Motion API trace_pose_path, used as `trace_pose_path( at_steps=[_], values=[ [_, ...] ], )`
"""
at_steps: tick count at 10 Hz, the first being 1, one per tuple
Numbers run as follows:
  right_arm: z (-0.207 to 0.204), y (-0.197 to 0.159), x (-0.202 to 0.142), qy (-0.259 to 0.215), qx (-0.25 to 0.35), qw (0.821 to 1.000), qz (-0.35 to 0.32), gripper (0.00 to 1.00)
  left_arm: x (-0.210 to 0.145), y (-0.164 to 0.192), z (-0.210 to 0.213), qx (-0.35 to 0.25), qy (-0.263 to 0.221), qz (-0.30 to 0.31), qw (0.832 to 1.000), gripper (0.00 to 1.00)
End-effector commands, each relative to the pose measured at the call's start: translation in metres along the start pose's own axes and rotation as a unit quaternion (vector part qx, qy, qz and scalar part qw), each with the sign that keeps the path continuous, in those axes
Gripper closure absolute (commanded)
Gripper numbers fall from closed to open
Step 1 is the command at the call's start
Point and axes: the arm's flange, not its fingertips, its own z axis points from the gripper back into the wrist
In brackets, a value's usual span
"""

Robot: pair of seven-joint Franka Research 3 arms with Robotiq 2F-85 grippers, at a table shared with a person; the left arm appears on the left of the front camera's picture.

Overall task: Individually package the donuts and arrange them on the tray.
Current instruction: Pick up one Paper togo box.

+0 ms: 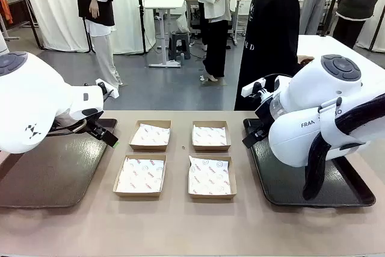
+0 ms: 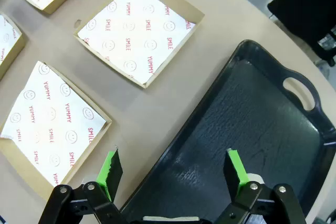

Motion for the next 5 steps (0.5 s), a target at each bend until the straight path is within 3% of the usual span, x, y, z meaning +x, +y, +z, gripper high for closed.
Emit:
trace_pose_path(
  at_steps=[1,5],
  values=[
    [0.0,0.0,0.0,0.0,0.0,1.0,0.0,0.0,0.0,-0.0001,0.0,0.0,0.0,0.0,1.0,0.0],
    [0.0,0.0,0.0,0.0,0.0,1.0,0.0,0.0,0.0,-0.0001,0.0,0.0,0.0,0.0,1.0,0.0]
  ],
)
